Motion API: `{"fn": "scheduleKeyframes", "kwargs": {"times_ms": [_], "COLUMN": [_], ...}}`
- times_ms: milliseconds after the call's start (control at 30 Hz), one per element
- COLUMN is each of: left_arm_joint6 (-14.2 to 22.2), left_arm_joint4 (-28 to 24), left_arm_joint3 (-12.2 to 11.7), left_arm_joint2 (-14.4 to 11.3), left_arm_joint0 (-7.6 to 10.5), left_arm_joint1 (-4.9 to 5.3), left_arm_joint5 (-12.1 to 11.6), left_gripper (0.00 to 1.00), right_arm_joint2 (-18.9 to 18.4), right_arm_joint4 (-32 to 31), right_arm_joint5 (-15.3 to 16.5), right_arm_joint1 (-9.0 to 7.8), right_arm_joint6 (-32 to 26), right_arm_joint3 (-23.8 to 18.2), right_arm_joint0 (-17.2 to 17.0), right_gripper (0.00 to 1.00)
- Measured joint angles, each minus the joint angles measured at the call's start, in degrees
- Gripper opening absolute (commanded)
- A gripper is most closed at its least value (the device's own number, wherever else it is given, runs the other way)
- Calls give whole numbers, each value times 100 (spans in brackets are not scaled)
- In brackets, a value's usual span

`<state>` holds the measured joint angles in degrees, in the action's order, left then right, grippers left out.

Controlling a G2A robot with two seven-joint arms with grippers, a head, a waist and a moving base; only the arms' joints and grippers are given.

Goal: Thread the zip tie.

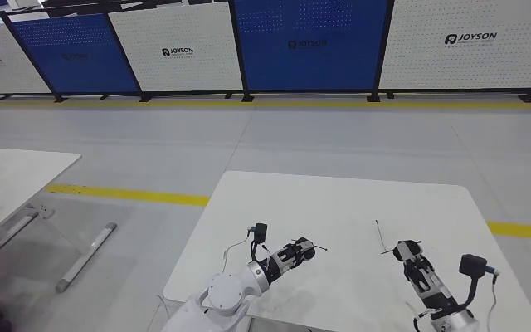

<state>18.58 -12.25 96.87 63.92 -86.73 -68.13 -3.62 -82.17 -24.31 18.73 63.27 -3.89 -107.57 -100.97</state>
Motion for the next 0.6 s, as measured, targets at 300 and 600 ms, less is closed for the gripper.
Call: {"fn": "scheduleKeyframes", "kwargs": {"times_ms": [300,600], "left_arm_joint6": [-5,-237], "left_arm_joint4": [14,488], "left_arm_joint3": [5,143], "left_arm_joint2": [-10,-257], "left_arm_joint0": [2,38], "left_arm_joint1": [0,-19], "left_arm_joint5": [-2,41], "left_gripper": [0,0], "right_arm_joint2": [-3,-3], "right_arm_joint4": [-8,-7], "right_arm_joint5": [2,2], "right_arm_joint1": [-1,-1], "right_arm_joint6": [2,2], "right_arm_joint3": [-3,-3], "right_arm_joint0": [-2,-2], "right_gripper": [0,0]}}
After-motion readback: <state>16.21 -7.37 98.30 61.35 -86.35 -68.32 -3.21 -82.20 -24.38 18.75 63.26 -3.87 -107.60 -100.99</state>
